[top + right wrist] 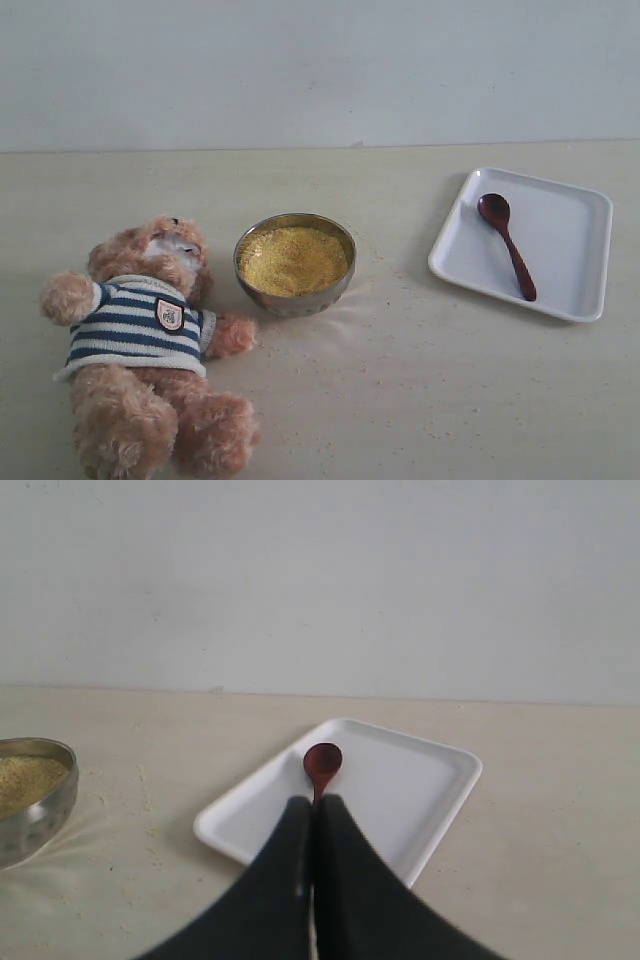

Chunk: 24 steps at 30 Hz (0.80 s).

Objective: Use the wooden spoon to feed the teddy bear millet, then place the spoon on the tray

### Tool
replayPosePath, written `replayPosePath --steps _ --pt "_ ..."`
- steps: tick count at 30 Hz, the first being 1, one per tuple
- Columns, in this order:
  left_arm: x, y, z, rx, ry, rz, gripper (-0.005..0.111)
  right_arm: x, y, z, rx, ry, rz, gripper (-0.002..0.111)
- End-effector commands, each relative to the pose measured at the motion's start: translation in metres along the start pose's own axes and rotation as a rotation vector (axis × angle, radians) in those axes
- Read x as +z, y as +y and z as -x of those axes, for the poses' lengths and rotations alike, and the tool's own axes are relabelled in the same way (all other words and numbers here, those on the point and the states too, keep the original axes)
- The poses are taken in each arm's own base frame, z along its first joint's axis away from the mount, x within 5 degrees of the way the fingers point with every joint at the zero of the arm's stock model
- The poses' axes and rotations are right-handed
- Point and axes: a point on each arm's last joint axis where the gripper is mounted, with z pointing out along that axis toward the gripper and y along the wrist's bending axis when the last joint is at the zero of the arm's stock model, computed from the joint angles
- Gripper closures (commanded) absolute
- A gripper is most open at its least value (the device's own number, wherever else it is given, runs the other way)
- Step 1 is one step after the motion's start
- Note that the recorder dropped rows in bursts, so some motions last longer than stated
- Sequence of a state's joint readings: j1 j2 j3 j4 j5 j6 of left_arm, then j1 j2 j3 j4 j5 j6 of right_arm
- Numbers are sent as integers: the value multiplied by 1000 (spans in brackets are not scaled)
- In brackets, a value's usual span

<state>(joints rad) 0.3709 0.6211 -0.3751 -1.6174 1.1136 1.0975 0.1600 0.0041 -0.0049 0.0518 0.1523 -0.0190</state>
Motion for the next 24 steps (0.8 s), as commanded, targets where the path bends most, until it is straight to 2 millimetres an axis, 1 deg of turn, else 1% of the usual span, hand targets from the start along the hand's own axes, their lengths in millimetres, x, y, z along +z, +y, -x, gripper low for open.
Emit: replayPosePath --steps 1,17,19,24 --pt "-1 -2 0 -6 -11 -11 101 0 1 -1 50 2 7 108" --pt "-2 -3 0 7 -22 -3 101 0 1 -1 57 2 8 108" --pt "-6 -9 0 48 -54 12 101 0 1 -1 57 2 8 108" --pt "-18 -31 -6 181 -129 10 101 0 1 -1 57 2 8 108"
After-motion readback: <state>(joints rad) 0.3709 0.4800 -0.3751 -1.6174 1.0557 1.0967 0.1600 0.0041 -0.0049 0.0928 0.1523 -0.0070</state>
